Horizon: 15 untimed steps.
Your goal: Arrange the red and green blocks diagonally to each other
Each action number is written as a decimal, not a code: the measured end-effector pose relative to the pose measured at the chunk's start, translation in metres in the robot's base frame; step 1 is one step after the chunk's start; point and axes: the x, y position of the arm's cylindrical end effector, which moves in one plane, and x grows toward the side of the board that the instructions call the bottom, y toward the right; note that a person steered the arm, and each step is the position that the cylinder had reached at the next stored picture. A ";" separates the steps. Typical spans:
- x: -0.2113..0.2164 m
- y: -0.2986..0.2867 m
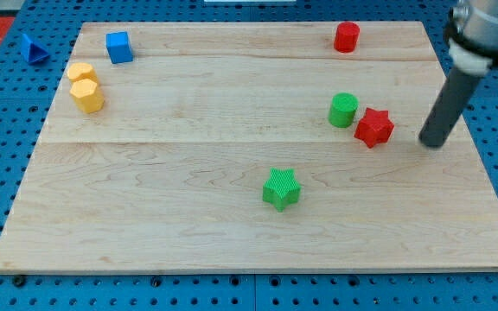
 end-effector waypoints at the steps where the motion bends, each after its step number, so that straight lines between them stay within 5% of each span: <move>1: -0.020 -0.066; 2: -0.100 -0.057; 3: -0.125 -0.041; 4: -0.065 -0.040; 5: -0.090 0.021; 7: -0.196 -0.063; 9: -0.094 -0.071; 10: -0.104 -0.170; 11: -0.104 -0.181; 13: 0.068 -0.144; 14: 0.059 -0.200; 15: -0.005 -0.256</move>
